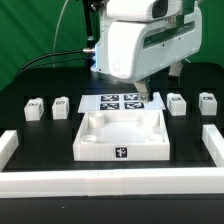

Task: Assemble one leg

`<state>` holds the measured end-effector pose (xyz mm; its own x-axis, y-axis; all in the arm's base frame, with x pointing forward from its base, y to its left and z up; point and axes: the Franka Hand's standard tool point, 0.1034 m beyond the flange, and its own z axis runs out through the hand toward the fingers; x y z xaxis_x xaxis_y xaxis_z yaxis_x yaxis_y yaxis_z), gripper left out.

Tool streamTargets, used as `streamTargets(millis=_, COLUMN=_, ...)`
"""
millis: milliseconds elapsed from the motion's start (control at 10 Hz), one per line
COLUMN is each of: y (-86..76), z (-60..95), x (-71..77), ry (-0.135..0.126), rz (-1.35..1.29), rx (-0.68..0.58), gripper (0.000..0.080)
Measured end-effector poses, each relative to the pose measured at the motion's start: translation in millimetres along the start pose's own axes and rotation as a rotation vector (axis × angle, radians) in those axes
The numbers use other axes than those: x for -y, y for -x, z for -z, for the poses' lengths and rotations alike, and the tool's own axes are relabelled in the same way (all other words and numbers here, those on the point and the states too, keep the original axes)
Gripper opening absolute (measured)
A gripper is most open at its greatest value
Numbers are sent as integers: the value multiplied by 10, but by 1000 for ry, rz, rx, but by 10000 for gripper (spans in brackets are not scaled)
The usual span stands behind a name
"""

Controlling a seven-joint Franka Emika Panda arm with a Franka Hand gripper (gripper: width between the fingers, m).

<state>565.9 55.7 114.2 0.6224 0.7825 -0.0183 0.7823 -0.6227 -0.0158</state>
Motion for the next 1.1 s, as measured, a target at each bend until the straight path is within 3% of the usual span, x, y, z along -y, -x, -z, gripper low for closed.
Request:
streamTargets(millis=800, y=1, z=-3, x=1, ry=0, rz=0, rx=0, gripper=650)
streamTargets(millis=1100, y=160, z=-80, x=45, ry=-5, rz=49, rx=7, gripper=650)
